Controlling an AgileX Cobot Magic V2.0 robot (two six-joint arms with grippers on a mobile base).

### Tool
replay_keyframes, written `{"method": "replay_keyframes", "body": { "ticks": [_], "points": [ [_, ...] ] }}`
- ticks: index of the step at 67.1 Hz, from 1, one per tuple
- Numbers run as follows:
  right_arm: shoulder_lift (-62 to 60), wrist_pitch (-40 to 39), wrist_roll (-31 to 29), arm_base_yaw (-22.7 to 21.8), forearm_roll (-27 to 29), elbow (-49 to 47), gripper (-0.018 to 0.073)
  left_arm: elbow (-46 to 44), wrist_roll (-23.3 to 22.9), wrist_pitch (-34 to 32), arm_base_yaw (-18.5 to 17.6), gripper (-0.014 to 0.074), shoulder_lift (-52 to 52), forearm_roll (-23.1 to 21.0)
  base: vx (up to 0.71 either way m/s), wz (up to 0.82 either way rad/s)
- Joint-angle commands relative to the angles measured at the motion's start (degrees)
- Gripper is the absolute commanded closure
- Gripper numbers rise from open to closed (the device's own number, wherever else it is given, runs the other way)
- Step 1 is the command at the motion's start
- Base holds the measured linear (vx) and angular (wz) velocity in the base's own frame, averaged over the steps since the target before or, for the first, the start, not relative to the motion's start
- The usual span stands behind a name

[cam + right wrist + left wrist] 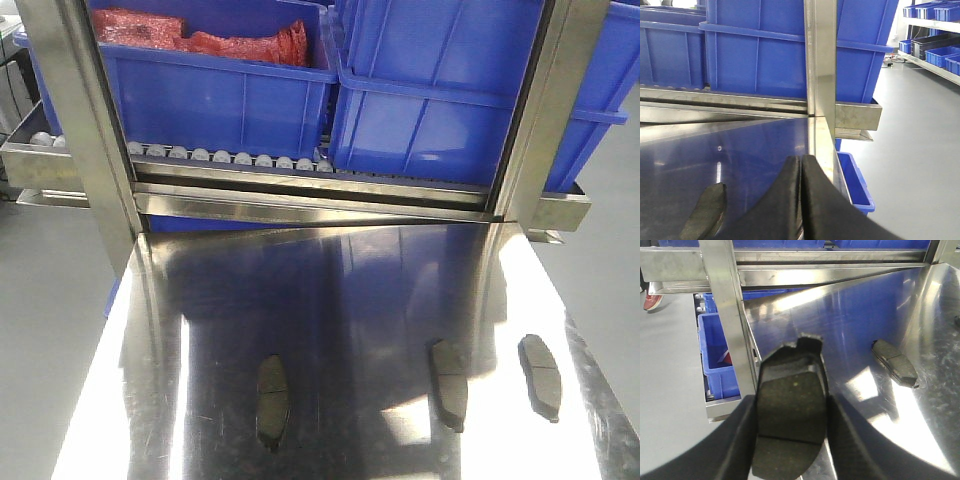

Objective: Move and align brake pads A on conveyor

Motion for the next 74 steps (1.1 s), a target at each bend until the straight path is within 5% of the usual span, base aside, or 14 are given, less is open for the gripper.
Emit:
{"method": "replay_keyframes", "body": {
  "ticks": [1,35,64,74],
  "points": [
    [-0.7,-4.64,-0.01,-0.23,-1.16,0.52,0.0566,-1.43,-0.1,-4.9,0.01,0.0603,0.81,0.7,0.0,0.0],
    [-0.7,-8.0,5.44,-0.23,-0.34,-5.98,0.0566,-1.43,-0.1,-5.01,0.01,0.0603,0.81,0.7,0.0,0.0],
    [11.0,8.69,5.58,-0.23,-4.31,-27.99,0.0561,-1.43,-0.1,-5.01,0.01,0.0603,0.81,0.7,0.0,0.0],
    [18.38,11.05,5.53,-0.23,-4.38,-32.58,0.0476,-1.43,-0.1,-5.01,0.01,0.0603,0.81,0.7,0.0,0.0]
  ]
}}
